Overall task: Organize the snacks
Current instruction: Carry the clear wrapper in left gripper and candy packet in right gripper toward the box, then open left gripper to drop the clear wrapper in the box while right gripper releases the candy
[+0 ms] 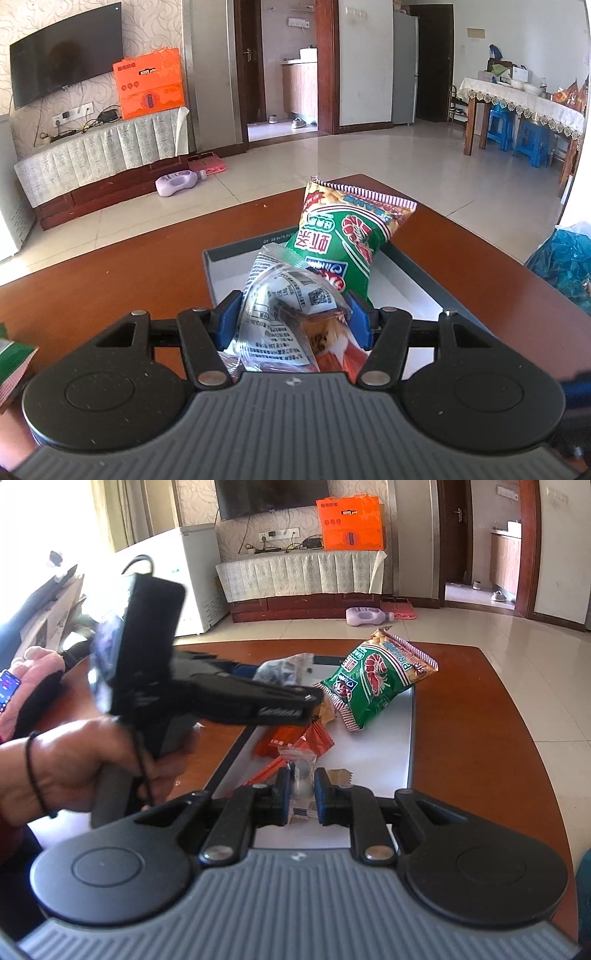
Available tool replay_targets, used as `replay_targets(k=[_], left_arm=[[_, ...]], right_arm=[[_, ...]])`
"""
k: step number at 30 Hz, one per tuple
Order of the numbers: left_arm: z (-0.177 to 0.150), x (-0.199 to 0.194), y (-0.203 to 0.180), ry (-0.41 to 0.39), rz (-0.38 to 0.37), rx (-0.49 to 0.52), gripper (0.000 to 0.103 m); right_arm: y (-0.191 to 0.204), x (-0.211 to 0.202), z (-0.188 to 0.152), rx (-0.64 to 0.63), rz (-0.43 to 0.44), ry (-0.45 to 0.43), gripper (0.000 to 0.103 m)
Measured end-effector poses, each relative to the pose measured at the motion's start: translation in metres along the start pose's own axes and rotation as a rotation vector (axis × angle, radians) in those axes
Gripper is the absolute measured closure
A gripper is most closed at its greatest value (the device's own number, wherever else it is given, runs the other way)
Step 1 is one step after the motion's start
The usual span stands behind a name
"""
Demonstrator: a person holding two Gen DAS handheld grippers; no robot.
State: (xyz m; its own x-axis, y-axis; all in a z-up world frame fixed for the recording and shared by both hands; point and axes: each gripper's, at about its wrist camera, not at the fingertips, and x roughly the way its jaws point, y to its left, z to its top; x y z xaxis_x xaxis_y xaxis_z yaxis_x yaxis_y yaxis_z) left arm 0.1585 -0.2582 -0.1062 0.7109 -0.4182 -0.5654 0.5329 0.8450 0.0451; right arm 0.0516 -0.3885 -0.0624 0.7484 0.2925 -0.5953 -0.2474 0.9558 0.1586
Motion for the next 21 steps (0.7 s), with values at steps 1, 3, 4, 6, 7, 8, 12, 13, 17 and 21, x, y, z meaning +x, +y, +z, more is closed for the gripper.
replay_targets(k=[1, 3, 4, 6, 7, 8, 12, 13, 17, 21], left_arm=[[0.002, 0.006, 0.001, 0.001, -0.004, -0.001, 0.038], [0.006, 0.016, 0.0, -0.006, -0.005, 0.004, 0.038], [0.008, 0.02, 0.0, -0.01, -0.012, 0.008, 0.038], [0.012, 0.031, -0.001, -0.012, -0.033, 0.0, 0.038], [0.013, 0.036, -0.002, -0.014, -0.034, -0.001, 0.037], [0.014, 0.041, -0.003, -0.01, -0.038, -0.002, 0.037], [0.021, 0.055, -0.004, -0.003, -0.045, 0.014, 0.035], [0.021, 0.057, -0.004, -0.001, -0.048, 0.01, 0.033], [0.021, 0.058, -0.007, -0.001, -0.035, 0.023, 0.029], [0.019, 0.051, -0.013, -0.012, -0.018, 0.044, 0.024]], right_arm=[[0.0, 0.001, 0.0, -0.001, 0.001, 0.004, 0.087], [0.0, 0.004, 0.001, -0.007, 0.002, 0.009, 0.087], [0.0, 0.005, 0.001, -0.008, 0.004, 0.012, 0.087], [0.0, 0.008, 0.001, -0.012, 0.005, 0.019, 0.087], [0.001, 0.009, 0.002, -0.016, 0.004, 0.022, 0.087], [0.001, 0.01, 0.002, -0.018, 0.003, 0.023, 0.087], [-0.001, 0.013, 0.001, -0.017, -0.003, 0.032, 0.087], [-0.001, 0.014, 0.001, -0.016, -0.005, 0.038, 0.087], [0.0, 0.018, -0.001, -0.013, -0.013, 0.05, 0.087], [0.002, 0.022, -0.002, -0.01, -0.02, 0.06, 0.087]])
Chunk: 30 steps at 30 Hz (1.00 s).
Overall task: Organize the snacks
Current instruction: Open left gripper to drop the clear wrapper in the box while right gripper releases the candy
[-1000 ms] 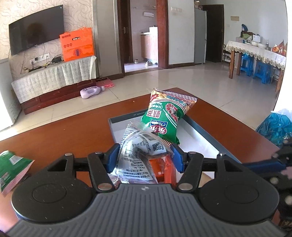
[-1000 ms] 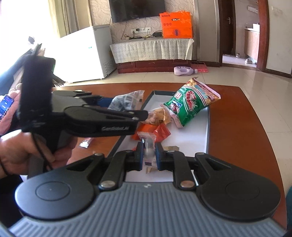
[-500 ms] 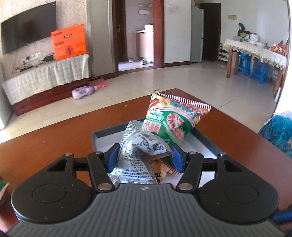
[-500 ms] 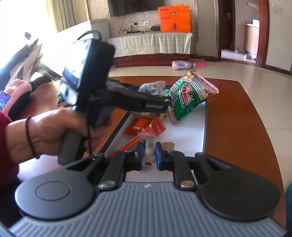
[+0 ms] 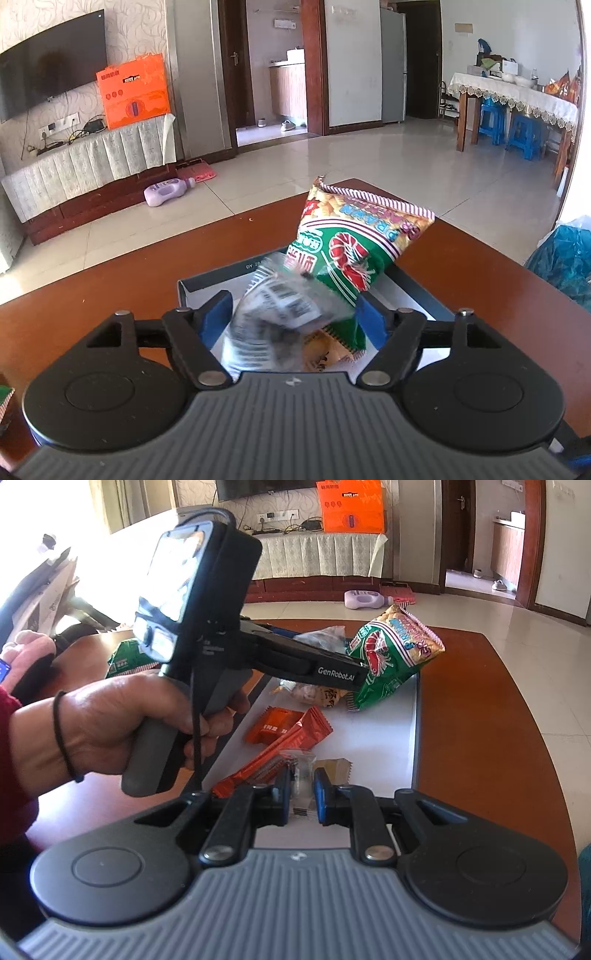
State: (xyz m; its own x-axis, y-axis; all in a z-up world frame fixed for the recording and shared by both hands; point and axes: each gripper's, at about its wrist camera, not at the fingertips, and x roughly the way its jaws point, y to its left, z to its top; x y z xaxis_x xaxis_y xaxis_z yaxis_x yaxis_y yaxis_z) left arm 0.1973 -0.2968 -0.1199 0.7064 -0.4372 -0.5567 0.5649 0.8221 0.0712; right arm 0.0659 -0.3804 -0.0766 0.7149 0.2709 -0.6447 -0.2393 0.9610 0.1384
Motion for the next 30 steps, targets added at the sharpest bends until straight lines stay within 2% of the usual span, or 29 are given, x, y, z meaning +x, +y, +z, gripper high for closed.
replay_targets(k=[10, 18, 21, 24, 30], left_arm=[[-0.007, -0.035, -0.002, -0.023, -0.005, -0.019, 0.021], [-0.024, -0.057, -0.015, -0.004, -0.011, 0.001, 0.019], [-0.033, -0.07, -0.017, 0.02, -0.031, -0.028, 0.019], [-0.042, -0.085, -0.006, 0.044, -0.044, -0.13, 0.019], [-0.054, -0.123, 0.017, 0.016, -0.036, -0.225, 0.019]], right_arm=[[-0.003, 0.009, 0.0, 0.041, -0.017, 0.003, 0.086], [-0.007, 0.011, 0.0, 0.059, -0.027, 0.01, 0.086], [-0.009, 0.011, 0.003, 0.073, -0.037, 0.003, 0.086], [-0.01, 0.018, 0.005, 0.064, -0.053, 0.022, 0.086], [-0.015, 0.03, 0.012, 0.081, -0.092, 0.031, 0.086]])
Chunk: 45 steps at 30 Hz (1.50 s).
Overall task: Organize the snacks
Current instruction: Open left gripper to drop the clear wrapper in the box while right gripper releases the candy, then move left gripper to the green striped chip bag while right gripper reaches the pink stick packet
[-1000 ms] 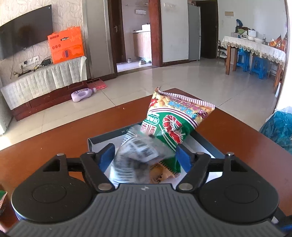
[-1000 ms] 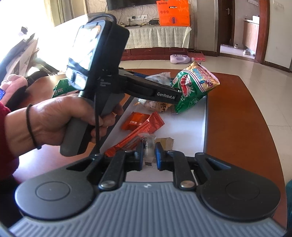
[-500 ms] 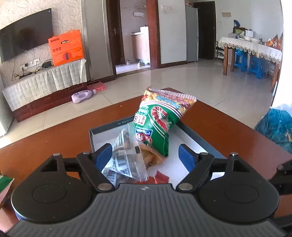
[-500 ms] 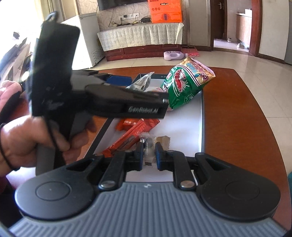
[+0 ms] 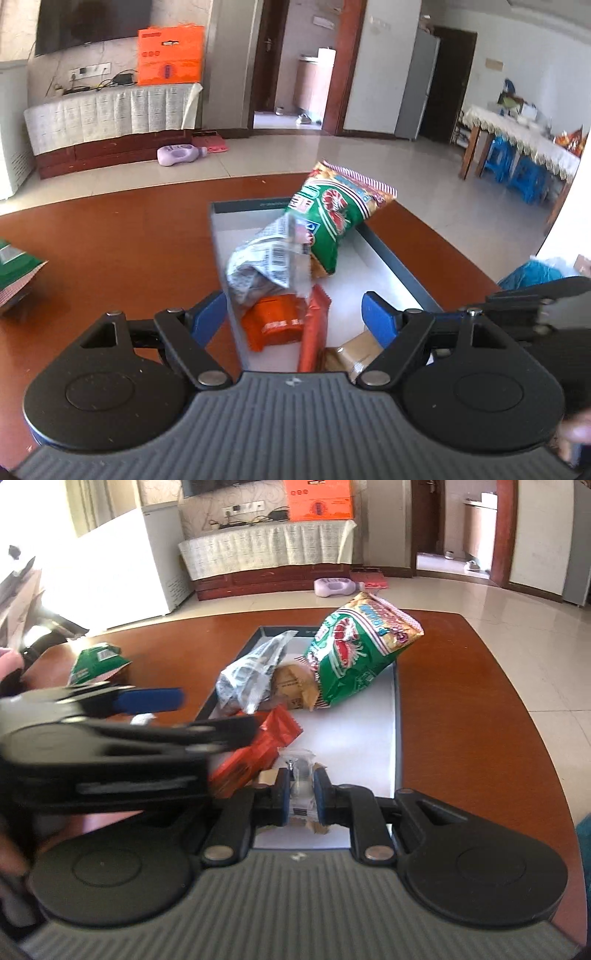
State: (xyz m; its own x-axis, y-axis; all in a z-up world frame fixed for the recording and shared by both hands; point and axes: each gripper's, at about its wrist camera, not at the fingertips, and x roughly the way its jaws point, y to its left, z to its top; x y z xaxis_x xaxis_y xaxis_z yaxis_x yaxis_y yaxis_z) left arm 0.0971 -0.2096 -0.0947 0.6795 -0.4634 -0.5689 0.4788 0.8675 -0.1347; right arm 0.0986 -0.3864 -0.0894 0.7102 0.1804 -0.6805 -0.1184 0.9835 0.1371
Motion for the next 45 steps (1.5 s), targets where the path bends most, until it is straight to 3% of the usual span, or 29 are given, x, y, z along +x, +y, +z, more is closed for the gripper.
replay_targets(k=[16, 17, 19, 21, 28, 32, 35, 38, 42, 45], left_arm=[[-0.037, -0.066, 0.015, 0.013, 0.019, 0.084, 0.019], [-0.038, -0.071, 0.02, 0.011, 0.028, 0.081, 0.019], [-0.039, -0.08, 0.031, 0.004, 0.046, 0.072, 0.019], [-0.04, -0.09, 0.045, -0.003, 0.071, 0.064, 0.019], [-0.04, -0.127, 0.101, -0.051, 0.17, 0.031, 0.014], [-0.042, -0.144, 0.134, -0.064, 0.226, -0.004, 0.014], [-0.039, -0.147, 0.148, -0.068, 0.285, -0.01, 0.014], [-0.029, -0.146, 0.161, -0.066, 0.318, -0.013, 0.014], [-0.009, -0.141, 0.189, -0.094, 0.381, -0.039, 0.011], [0.002, -0.129, 0.212, -0.091, 0.41, -0.047, 0.01]], right_arm=[[0.003, 0.022, 0.014, 0.082, -0.042, -0.03, 0.084], [0.004, 0.023, 0.015, 0.086, -0.05, -0.026, 0.083], [0.007, 0.023, 0.015, 0.09, -0.058, -0.028, 0.066], [0.01, 0.023, 0.015, 0.095, -0.064, -0.032, 0.057], [0.022, 0.022, 0.016, 0.089, -0.113, -0.039, 0.056], [0.031, 0.007, 0.017, 0.08, -0.128, -0.119, 0.056], [0.056, -0.007, 0.019, 0.044, -0.065, -0.202, 0.056], [0.093, -0.008, 0.017, -0.008, 0.044, -0.212, 0.056], [0.147, 0.019, 0.011, -0.122, 0.152, -0.1, 0.055], [0.165, 0.037, 0.007, -0.141, 0.168, -0.032, 0.055]])
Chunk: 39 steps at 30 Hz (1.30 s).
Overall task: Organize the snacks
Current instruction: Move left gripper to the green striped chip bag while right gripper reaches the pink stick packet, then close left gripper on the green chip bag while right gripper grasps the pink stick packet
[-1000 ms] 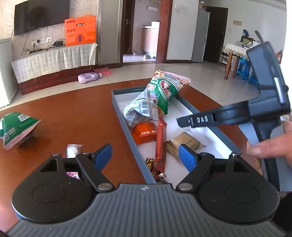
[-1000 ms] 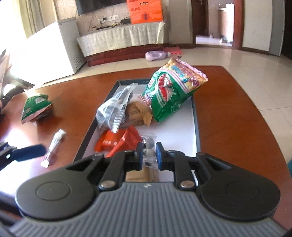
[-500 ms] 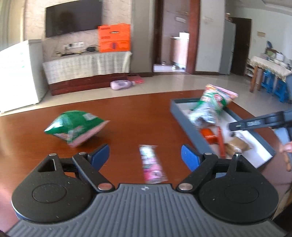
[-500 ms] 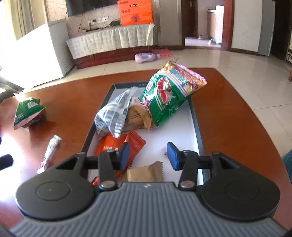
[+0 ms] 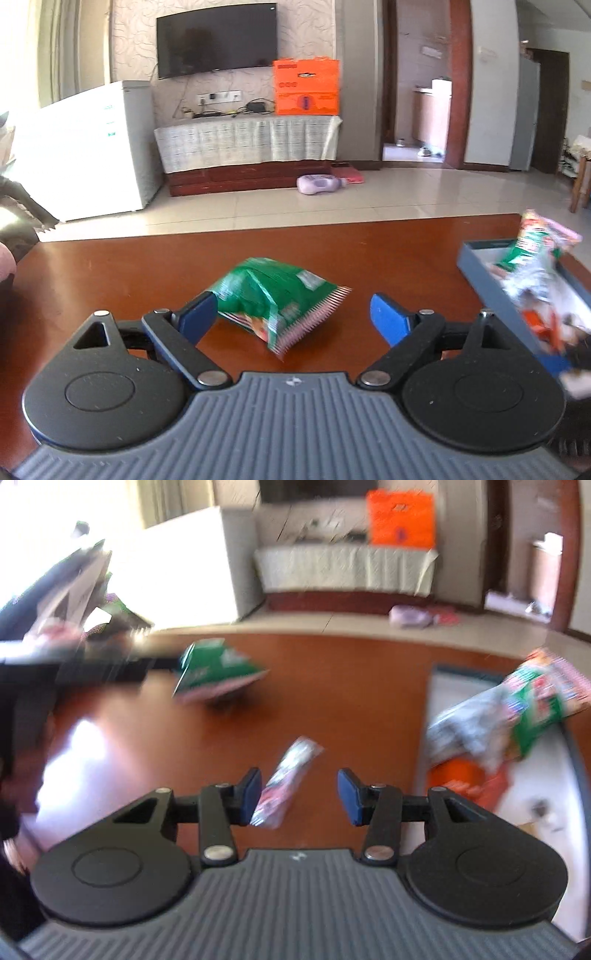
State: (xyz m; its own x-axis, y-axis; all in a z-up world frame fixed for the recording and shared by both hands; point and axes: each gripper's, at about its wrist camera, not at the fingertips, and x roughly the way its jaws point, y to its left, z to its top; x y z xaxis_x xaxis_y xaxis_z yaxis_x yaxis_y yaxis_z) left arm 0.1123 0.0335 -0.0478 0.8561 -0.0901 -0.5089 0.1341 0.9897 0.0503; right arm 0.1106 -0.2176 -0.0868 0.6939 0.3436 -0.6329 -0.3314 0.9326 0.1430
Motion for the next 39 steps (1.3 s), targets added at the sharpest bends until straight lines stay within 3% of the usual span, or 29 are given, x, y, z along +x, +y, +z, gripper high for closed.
replay_targets(k=[13, 16, 19, 25, 29, 30, 32, 33, 34, 39], left_arm=[[0.004, 0.101, 0.015, 0.081, -0.059, 0.261, 0.008], [0.0, 0.122, 0.019, 0.108, -0.076, 0.261, 0.003], [-0.004, 0.134, 0.016, 0.113, -0.075, 0.279, 0.002], [-0.018, 0.148, 0.006, 0.134, -0.058, 0.342, 0.003], [-0.016, 0.155, 0.008, 0.133, -0.056, 0.308, 0.004], [-0.015, 0.157, 0.009, 0.132, -0.051, 0.297, 0.007], [-0.013, 0.159, 0.008, 0.128, -0.03, 0.282, 0.019], [-0.012, 0.16, 0.008, 0.129, -0.034, 0.267, 0.02], [-0.011, 0.16, 0.009, 0.127, -0.045, 0.252, 0.023], [-0.007, 0.158, 0.0, 0.11, -0.052, 0.259, 0.029]], right_arm=[[-0.002, 0.036, -0.001, 0.081, -0.038, 0.075, 0.054], [0.0, 0.043, 0.0, 0.09, -0.05, 0.074, 0.052], [0.005, 0.05, 0.005, 0.084, -0.071, 0.061, 0.035], [0.018, 0.072, 0.011, 0.006, -0.135, 0.071, 0.035], [0.019, 0.079, 0.011, -0.015, -0.146, 0.077, 0.035], [0.019, 0.079, 0.011, -0.021, -0.14, 0.076, 0.036], [0.019, 0.075, 0.009, -0.034, -0.105, 0.078, 0.051], [0.021, 0.073, 0.01, -0.047, -0.093, 0.081, 0.065], [0.023, 0.072, 0.01, -0.064, -0.087, 0.084, 0.072], [0.025, 0.064, 0.007, -0.085, -0.068, 0.099, 0.076]])
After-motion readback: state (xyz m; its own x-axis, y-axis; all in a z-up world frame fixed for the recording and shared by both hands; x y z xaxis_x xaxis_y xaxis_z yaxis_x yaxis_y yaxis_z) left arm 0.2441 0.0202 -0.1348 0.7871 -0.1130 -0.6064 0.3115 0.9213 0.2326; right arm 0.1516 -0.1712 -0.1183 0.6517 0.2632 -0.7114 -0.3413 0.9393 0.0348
